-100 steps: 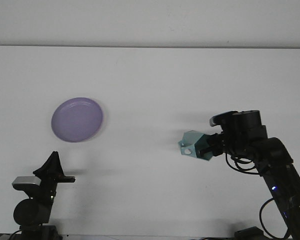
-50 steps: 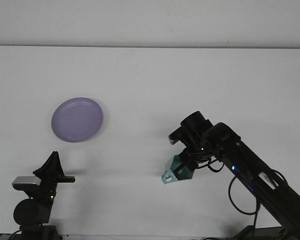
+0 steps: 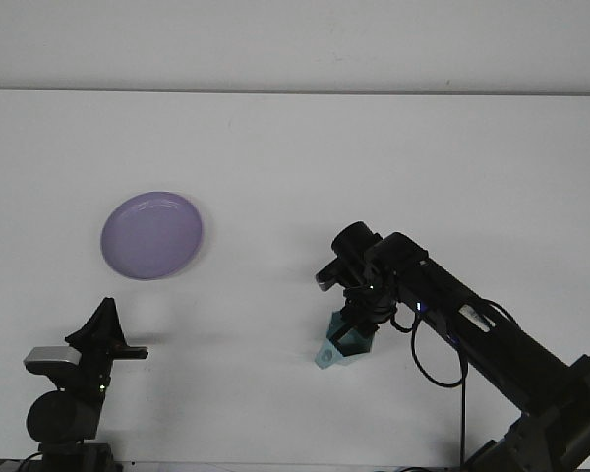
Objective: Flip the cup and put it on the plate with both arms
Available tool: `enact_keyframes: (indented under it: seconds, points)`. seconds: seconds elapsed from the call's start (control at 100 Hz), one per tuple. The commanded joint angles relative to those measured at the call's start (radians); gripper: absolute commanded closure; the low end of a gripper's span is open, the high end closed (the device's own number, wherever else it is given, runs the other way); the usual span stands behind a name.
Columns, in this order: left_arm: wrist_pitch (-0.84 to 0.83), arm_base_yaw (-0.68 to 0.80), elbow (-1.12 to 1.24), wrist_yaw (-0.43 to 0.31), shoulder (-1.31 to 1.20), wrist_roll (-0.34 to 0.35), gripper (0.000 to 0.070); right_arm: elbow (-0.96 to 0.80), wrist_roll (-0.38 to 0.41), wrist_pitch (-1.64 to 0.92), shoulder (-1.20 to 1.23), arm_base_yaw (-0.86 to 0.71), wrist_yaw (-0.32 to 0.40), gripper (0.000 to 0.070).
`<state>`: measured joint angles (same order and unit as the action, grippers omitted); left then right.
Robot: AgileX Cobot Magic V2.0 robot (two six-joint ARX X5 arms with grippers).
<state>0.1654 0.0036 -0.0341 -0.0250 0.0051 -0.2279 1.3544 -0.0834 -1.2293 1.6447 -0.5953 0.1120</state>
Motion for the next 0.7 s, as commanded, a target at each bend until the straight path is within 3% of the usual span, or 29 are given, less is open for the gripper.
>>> enact_keyframes:
  seconds: [0.0, 0.1, 0.19, 0.31, 0.55, 0.69]
  points:
    - [0.014, -0.001, -0.006, -0.004, -0.002, -0.002, 0.0688, 0.022, -0.027, 0.002, 0.018, -0.008, 0.006, 0.0664]
    - [0.014, -0.001, -0.006, -0.004, -0.002, -0.002, 0.0688, 0.022, -0.037, 0.002, 0.018, -0.008, 0.019, 0.0455]
    - [0.014, -0.001, -0.006, -0.004, -0.002, -0.002, 0.0688, 0.033, -0.049, -0.009, 0.018, -0.007, 0.017, 0.0358]
    - [0.014, -0.001, -0.006, -0.006, -0.002, -0.015, 0.0688, 0.093, -0.053, -0.050, 0.005, 0.007, 0.017, 0.0356]
    - [0.013, -0.002, -0.032, -0.035, 0.000, -0.166, 0.0688, 0.242, -0.051, -0.023, -0.137, 0.074, -0.013, 0.0356]
    - [-0.023, -0.002, -0.105, -0.108, 0.016, -0.212, 0.0688, 0.224, -0.040, 0.100, -0.290, 0.158, -0.005, 0.0356]
